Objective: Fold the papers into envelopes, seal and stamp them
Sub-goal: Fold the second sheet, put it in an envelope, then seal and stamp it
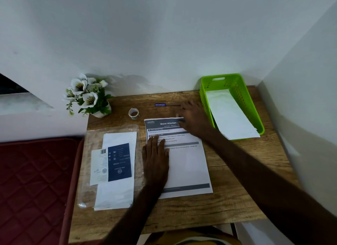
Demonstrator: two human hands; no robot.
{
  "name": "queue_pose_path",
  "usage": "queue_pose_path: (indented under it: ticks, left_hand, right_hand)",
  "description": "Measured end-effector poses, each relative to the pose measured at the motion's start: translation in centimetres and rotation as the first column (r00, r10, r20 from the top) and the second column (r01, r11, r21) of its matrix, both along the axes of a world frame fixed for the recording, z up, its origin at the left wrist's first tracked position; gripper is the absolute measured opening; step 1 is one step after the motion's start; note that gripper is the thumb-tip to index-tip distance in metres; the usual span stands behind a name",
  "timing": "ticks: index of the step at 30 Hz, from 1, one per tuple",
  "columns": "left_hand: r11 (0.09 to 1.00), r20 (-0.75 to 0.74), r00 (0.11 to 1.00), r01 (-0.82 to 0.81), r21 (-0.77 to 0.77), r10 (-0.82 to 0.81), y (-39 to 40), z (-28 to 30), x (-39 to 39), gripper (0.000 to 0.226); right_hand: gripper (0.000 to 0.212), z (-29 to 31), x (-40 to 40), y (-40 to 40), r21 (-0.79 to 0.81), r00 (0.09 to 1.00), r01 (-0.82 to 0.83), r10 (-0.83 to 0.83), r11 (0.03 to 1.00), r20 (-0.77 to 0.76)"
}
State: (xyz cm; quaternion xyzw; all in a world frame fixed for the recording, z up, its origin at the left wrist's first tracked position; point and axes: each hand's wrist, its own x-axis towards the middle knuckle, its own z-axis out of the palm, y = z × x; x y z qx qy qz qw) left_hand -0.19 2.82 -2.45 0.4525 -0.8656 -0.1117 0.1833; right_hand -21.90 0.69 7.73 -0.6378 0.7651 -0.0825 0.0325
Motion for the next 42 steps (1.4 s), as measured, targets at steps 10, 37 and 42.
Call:
queue_pose_path:
  ticks: [10, 37, 42]
  left_hand:
    - [0.999, 0.004, 1.000, 0.001, -0.040, -0.001, -0.9, -0.3, -0.5, 0.045]
    - [0.998, 0.061, 0.996, 0.062, 0.005, -0.062, -1.4, -0.8, -0.6, 0.056]
    - [0.998, 0.112, 0.992, 0.056, 0.037, -0.060, -1.3, -1.1, -0.6, 0.057]
  right_hand:
    - [0.008, -2.2, 1.8, 3.8, -0.307, 0.972, -0.162, 0.098, 0.938, -0.215]
    - [0.056, -9.2, 5.2, 7.2, -0.035, 0.988, -0.147, 0.145, 0.988, -0.058]
    - [0.054, -9.0, 7.3, 6.0, -0.046, 0.991, -0.115, 0.118, 0.992, 0.065]
